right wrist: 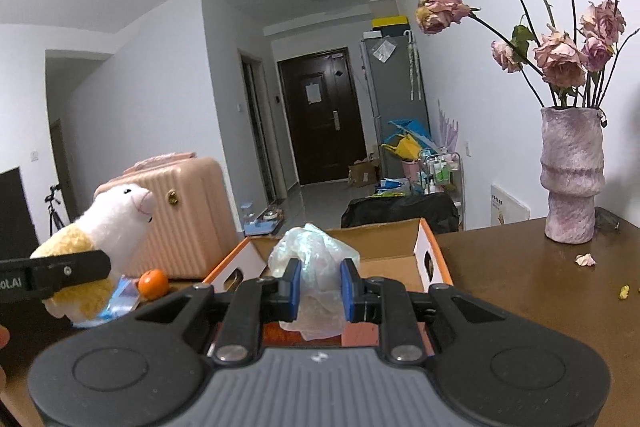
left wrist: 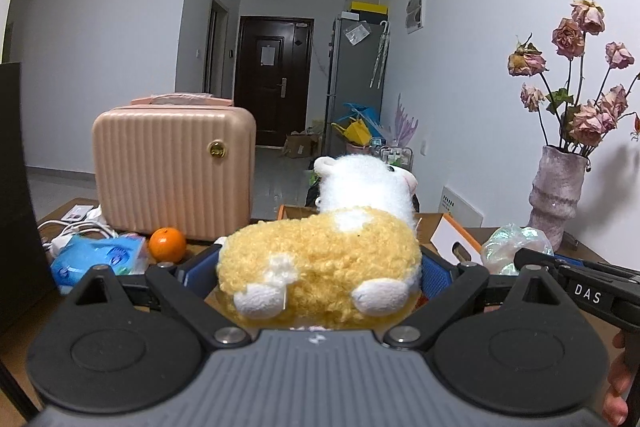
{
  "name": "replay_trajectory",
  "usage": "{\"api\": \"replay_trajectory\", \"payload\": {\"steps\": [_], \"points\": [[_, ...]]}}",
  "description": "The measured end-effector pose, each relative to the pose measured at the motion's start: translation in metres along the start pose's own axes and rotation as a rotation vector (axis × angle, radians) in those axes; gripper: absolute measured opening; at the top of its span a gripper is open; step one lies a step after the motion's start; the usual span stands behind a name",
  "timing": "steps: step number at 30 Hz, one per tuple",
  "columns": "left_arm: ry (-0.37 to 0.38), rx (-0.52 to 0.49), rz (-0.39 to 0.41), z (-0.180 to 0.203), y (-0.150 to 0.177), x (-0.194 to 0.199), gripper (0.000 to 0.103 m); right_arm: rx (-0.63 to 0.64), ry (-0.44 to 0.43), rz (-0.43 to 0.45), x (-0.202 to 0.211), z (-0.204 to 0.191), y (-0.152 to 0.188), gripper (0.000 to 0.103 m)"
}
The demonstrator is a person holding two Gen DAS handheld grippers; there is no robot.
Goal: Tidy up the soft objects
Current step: 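Lower the sheep and the plastic bag into the cardboard box and open both tools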
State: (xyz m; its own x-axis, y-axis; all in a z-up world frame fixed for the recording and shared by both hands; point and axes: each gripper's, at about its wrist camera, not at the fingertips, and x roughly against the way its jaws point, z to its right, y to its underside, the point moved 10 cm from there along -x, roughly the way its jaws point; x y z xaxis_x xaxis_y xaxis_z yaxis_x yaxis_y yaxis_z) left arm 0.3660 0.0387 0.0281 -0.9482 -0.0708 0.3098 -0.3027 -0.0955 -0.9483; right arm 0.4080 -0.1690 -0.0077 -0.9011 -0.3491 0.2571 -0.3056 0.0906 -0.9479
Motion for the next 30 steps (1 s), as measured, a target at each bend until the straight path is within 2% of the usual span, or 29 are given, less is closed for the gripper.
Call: {"api": "replay_trajectory", "payload": {"steps": [9,18,25,30], "points": [[-0.003,0.001,-0.024,0.011,-0.016,-0.047,0.098,-0.028,0.018,0.016,-0.036,0.018,-0.019,0.02],[-0.029,-0.01,-0.042,0.022,-0.029,-0.097,0.098,-0.019,0.025,-0.007,-0.074,0.023,-0.023,0.02],[-0.06,-0.026,-0.081,0.03,-0.029,-0.142,0.098,-0.013,0.03,-0.019,-0.1,0.028,-0.028,0.02],[-0.082,-0.022,-0.111,0.032,-0.017,-0.174,0.098,-0.007,0.047,-0.039,-0.12,0.034,-0.029,0.02]]}}
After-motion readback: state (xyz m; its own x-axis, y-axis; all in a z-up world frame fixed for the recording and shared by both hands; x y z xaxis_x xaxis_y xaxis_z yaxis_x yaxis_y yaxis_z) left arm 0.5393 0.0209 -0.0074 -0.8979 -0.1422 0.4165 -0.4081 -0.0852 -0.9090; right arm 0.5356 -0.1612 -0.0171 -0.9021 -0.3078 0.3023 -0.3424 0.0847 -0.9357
